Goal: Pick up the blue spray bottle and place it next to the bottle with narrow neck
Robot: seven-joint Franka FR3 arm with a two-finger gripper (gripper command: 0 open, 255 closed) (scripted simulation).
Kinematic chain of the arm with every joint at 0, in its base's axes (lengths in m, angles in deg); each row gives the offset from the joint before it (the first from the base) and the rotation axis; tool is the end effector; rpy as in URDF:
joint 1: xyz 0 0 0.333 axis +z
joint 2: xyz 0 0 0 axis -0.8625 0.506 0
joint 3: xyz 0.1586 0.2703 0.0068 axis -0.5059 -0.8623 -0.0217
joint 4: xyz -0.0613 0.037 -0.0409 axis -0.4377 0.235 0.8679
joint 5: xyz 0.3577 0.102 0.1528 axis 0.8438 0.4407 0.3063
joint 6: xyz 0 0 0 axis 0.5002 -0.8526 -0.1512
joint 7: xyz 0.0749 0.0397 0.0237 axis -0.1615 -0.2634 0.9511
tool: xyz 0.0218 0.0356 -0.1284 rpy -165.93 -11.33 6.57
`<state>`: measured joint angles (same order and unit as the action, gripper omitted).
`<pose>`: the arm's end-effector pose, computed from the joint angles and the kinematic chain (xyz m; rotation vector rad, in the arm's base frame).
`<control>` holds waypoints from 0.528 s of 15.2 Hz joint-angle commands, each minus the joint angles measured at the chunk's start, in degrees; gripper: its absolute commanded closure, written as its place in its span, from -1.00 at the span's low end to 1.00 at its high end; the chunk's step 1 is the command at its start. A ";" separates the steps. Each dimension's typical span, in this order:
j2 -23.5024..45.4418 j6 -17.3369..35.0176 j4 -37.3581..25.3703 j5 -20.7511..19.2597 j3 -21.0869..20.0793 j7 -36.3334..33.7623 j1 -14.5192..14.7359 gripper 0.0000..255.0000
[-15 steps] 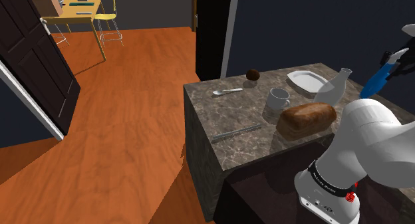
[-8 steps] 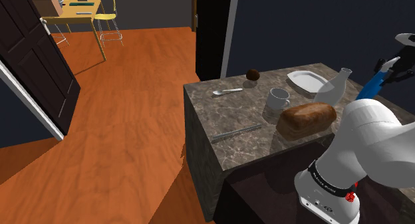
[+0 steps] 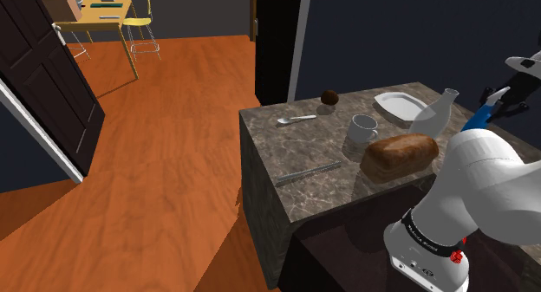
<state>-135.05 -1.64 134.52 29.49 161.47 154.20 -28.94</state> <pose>0.0418 -0.5791 0.3478 -2.3014 -1.6294 -0.5490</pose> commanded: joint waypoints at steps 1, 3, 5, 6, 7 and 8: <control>-0.53 1.19 0.86 -0.56 0.63 -0.14 0.20 1.00; -1.09 2.28 1.59 -1.17 1.32 -0.19 0.40 1.00; -1.67 3.35 2.27 -1.79 2.04 -0.25 0.62 1.00; -1.96 3.88 2.59 -2.11 2.42 -0.29 0.75 1.00; -2.26 4.41 2.89 -2.42 2.79 -0.32 0.88 1.00; -2.56 4.93 3.18 -2.75 3.18 -0.35 1.02 1.00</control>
<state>-137.35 2.73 137.33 27.03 164.33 153.91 -28.01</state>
